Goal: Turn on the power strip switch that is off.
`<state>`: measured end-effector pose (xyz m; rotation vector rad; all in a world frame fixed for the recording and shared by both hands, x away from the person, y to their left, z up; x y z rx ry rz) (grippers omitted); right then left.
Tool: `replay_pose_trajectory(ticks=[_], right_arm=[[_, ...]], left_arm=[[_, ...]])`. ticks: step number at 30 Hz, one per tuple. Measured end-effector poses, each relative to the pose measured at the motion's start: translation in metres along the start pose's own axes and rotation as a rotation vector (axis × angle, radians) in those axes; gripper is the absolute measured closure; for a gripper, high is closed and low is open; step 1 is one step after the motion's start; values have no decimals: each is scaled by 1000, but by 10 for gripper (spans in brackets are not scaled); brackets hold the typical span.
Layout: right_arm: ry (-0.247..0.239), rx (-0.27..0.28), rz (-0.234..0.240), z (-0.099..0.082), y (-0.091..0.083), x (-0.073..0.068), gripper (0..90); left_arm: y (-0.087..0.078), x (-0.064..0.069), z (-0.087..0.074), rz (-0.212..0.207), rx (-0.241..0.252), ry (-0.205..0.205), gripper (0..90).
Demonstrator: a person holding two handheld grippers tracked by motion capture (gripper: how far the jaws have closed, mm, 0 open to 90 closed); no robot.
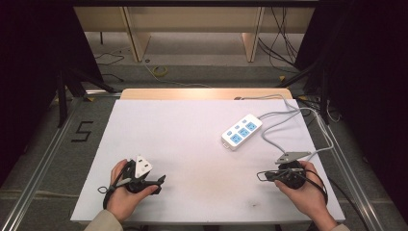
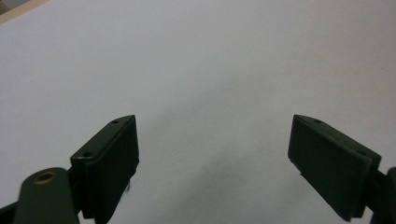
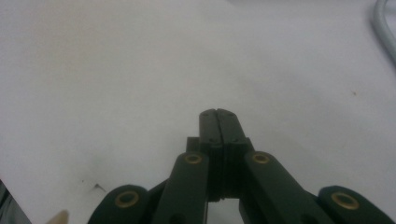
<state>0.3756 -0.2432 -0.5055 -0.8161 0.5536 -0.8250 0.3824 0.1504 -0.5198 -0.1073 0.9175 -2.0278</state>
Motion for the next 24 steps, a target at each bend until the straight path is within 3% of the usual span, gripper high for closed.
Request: replay_pose_trajectory(ticks=[9, 24], right_arm=[[-29, -67, -1, 27, 6, -2, 900], [-18, -148, -13, 63, 18, 4, 900]], left_arm=[[0, 1, 1, -2, 1, 10, 162], [1, 2, 1, -6, 1, 1, 162]])
Point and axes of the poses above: each handheld gripper's, and its own axes: y roughly forward along the jaws, z roughly out of its top, x roughly to its right, the point moved 8 cm from there along y, roughly forward along the jaws, and after that the axes turned 8 degrees about y, right-handed, at the moved point
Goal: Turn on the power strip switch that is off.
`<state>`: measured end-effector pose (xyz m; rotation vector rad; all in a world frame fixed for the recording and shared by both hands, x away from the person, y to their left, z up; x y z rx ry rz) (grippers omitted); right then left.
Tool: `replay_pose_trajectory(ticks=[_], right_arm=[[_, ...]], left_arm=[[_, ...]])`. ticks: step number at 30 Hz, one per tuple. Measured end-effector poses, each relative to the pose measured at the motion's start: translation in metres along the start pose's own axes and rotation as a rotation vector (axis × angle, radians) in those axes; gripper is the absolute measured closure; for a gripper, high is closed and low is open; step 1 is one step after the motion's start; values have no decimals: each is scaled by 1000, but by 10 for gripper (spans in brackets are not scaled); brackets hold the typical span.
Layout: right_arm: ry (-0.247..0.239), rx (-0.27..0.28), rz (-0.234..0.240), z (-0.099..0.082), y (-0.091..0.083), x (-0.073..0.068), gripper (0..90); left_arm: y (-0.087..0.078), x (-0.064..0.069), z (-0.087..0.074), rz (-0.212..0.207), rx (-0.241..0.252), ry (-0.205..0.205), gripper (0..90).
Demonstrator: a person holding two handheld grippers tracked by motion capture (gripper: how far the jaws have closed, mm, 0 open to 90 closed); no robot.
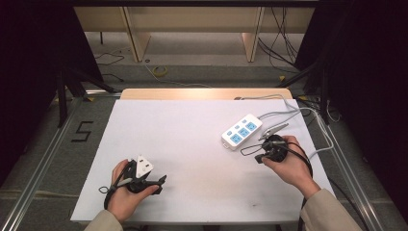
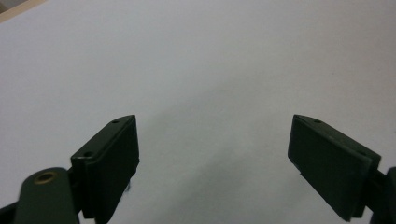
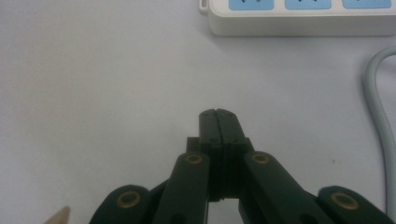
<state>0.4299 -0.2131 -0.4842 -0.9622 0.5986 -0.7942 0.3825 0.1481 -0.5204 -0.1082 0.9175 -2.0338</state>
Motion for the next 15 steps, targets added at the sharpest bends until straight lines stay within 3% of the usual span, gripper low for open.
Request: replay_pose_trajectory(ticks=[15], right_arm=[[-5, -35, 2, 25, 6, 1, 900]], left_arm=[[0, -1, 0, 5, 5, -2, 162]])
Point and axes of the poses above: each handheld gripper's, and its own axes: y roughly forward along the jaws, z roughly out of its top, x roughly to its right, the point moved 8 cm from there along y, roughly forward along the jaws, and after that the axes turned 8 degrees about y, right-handed, at the moved point
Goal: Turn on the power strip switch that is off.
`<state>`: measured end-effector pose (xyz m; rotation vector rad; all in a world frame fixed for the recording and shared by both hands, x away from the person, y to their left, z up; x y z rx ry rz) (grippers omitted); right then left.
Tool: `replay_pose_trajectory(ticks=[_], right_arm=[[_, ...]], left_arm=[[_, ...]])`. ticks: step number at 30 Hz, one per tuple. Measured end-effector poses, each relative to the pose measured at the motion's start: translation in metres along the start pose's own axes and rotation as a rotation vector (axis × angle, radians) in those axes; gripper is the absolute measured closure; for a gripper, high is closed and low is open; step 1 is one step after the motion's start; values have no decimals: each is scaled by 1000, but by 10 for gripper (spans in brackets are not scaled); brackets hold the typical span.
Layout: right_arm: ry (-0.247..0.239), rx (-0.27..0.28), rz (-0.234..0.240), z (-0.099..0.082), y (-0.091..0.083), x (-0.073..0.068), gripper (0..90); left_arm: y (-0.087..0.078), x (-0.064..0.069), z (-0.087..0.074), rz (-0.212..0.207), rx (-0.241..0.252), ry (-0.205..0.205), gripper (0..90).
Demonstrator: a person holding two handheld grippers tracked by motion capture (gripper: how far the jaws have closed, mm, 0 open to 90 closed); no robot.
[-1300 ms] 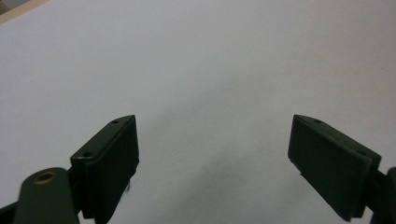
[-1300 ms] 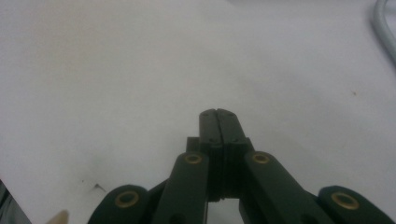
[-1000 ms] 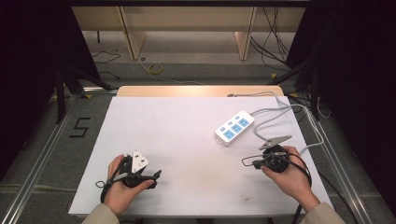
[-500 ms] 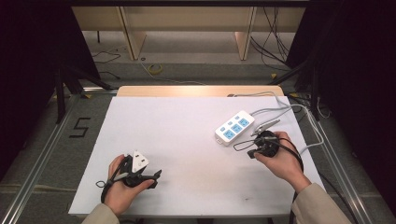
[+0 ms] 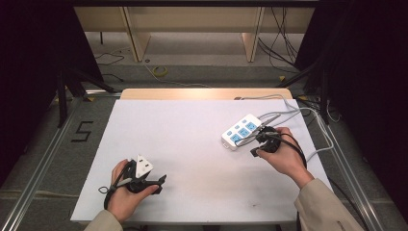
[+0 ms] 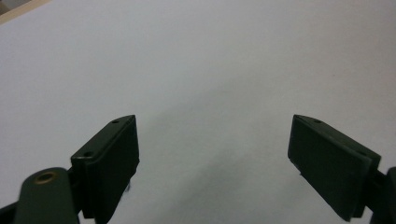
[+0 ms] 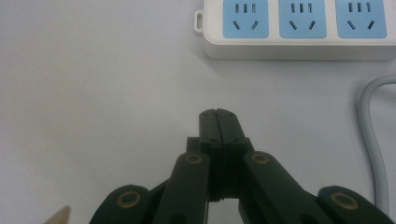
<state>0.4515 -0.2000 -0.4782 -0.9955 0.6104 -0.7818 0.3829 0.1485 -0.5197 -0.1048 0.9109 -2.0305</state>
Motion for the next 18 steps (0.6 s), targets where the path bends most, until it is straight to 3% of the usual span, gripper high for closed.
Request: replay_pose_trajectory(ticks=[18], right_arm=[[14, -36, -4, 16, 6, 2, 900]], left_arm=[[0, 1, 0, -2, 1, 1, 162]])
Point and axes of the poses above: each handheld gripper's, and its own axes: y roughly forward along the jaws, z roughly out of its top, x roughly to its right, the point moved 8 cm from there along y, roughly forward along the jaws, and after that the axes turned 8 degrees about y, right-handed, at the moved point
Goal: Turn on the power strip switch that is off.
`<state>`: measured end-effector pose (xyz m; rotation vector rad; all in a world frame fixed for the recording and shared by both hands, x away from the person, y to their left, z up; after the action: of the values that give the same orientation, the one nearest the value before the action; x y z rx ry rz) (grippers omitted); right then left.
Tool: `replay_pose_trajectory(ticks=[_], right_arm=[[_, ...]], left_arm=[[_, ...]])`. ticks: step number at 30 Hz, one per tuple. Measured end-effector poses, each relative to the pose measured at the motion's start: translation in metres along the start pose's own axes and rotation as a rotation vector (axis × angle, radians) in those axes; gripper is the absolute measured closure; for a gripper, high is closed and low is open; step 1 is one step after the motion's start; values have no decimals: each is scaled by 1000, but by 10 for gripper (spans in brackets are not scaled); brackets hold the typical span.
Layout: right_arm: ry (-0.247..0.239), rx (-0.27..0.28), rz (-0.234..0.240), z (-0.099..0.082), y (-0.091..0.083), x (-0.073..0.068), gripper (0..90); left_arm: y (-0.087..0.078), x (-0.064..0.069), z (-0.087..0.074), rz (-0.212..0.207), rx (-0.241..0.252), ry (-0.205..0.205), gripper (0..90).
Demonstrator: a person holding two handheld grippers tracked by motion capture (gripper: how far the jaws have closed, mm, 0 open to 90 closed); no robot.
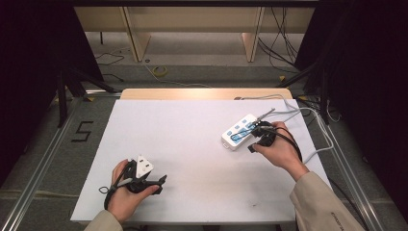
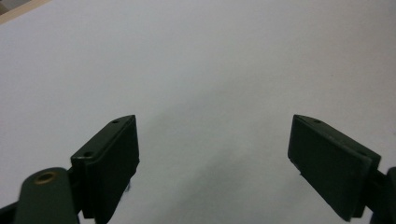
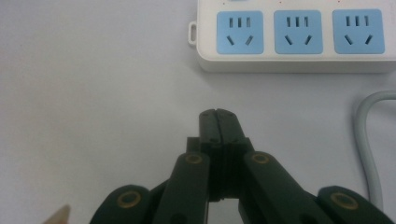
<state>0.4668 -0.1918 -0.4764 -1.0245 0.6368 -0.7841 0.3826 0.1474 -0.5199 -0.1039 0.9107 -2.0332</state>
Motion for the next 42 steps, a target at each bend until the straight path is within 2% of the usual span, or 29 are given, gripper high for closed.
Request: replay_pose_trajectory(ticks=[42], right_arm=[[13, -38, -18, 38, 13, 5, 900]], left_arm=[[0, 1, 0, -4, 0, 6, 162]])
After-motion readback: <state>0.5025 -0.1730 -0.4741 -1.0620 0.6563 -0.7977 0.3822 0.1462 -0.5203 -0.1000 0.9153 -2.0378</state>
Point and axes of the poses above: each handheld gripper's, and its own axes: y roughly forward along the jaws, z roughly out of its top, x roughly to its right, the point moved 8 cm from there along y, roughly forward along the jaws, and after that the axes turned 8 degrees about y, right-handed, at the moved point
